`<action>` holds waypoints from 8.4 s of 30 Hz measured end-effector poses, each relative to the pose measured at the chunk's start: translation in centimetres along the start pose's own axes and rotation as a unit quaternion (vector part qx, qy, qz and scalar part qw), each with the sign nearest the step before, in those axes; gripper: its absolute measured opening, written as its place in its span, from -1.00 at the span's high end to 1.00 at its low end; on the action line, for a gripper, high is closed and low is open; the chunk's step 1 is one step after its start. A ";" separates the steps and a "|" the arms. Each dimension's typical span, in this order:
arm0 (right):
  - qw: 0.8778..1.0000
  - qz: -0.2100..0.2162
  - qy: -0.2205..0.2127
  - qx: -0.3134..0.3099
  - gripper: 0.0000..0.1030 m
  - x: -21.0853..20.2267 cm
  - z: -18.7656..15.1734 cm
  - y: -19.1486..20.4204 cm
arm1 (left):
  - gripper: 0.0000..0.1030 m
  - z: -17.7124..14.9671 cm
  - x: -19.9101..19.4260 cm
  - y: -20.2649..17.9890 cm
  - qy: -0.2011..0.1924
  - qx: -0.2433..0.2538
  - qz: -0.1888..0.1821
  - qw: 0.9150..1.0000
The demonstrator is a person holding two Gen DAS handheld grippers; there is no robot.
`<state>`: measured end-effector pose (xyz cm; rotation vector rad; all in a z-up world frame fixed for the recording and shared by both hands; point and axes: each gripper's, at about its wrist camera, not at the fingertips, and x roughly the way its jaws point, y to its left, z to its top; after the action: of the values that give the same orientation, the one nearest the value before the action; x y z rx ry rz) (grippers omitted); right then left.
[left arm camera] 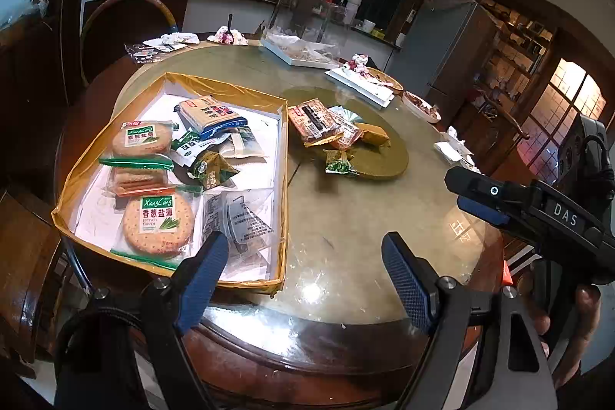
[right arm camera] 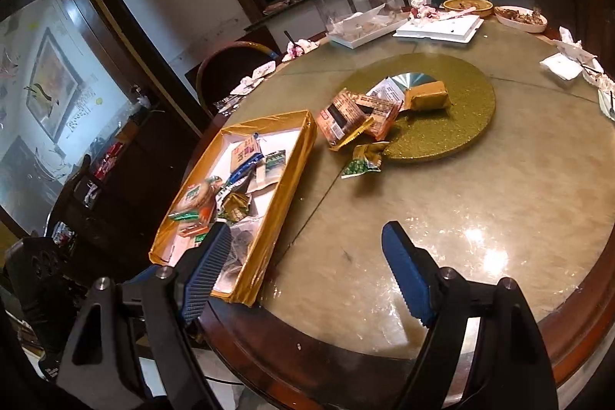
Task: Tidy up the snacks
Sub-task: 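Grasp the yellow-green snack bag with the right gripper, then grasp the brown-wrapped cracker pack with the left gripper while right holds the yellow-green bag, then lower both held packs into the box and open both grippers, then grasp the gold pouch with the right gripper while left grasps another brown cracker pack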
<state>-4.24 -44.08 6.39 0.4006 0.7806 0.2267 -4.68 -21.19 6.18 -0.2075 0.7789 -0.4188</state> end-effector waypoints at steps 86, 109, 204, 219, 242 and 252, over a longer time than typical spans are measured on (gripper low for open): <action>0.994 -0.050 0.084 0.036 0.37 9.8 0.9 -12.1 | 0.38 9.6 22.0 -7.3 0.212 0.124 0.032 0.969; 0.993 -0.089 0.083 -0.008 0.31 9.3 0.6 -11.9 | -0.31 6.2 23.3 -6.3 0.208 0.105 0.094 0.968; 0.997 0.011 0.073 -0.012 -0.45 8.6 6.9 -10.6 | -0.57 3.0 7.6 -3.6 0.037 0.020 0.035 0.998; 0.990 -0.055 0.113 0.064 -0.45 19.4 17.6 -17.5 | -0.57 7.7 14.8 -4.2 0.090 -0.017 0.008 0.996; 0.982 -0.135 0.130 -0.010 -0.25 15.2 11.7 -17.7 | -0.54 15.3 32.2 -5.0 0.173 -0.091 0.138 0.971; 0.986 -0.115 0.117 0.008 -0.25 13.4 10.2 -18.6 | -0.45 13.4 34.0 -8.0 0.146 0.000 0.220 0.965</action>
<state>13.38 -58.92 -3.58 0.2989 1.0531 0.0517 24.16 -42.90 -3.44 0.0320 1.0841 -0.0257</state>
